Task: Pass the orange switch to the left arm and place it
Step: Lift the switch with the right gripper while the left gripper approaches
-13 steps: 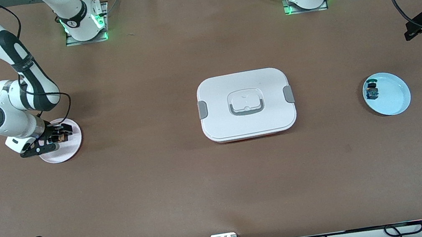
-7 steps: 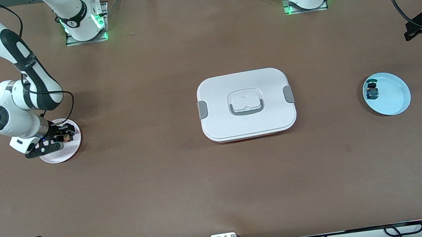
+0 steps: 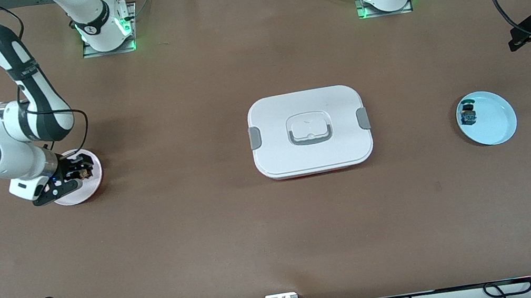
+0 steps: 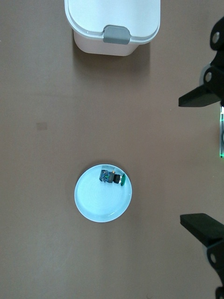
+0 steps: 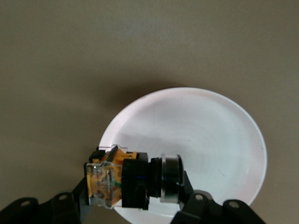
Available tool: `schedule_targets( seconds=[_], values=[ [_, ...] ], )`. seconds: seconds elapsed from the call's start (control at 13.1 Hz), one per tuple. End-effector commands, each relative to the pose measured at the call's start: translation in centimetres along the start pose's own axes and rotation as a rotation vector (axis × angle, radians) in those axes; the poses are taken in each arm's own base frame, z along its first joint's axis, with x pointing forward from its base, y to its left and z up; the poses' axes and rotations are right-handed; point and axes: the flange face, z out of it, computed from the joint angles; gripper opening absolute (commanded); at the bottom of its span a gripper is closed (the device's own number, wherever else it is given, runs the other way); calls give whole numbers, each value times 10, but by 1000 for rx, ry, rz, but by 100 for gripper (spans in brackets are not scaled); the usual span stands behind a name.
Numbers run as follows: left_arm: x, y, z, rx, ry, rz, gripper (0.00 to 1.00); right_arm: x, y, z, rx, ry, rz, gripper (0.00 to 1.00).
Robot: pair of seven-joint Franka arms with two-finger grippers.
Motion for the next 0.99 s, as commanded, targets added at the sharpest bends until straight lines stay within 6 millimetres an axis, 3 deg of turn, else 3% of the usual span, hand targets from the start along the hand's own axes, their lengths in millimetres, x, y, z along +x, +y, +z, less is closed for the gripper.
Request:
schedule_targets(
  seconds=[0.0,0.31,0.46,0.61,0.92],
  values=[
    [2,0,0,-1,4,18,100,0,-8,-42,-8,38,-77,8],
    [3,0,2,-1,-1,18,100,20,-39,-116,-26,103,-201,8],
    [3,0,2,-1,-1,18,100,35,-61,-171,35,112,-215,8],
    [3,-1,2,-1,1,16,100,49,-95,-224,93,147,-256,7],
    [3,0,2,-1,-1,18,100,64,-164,-302,85,293,-378,7]
  ],
)
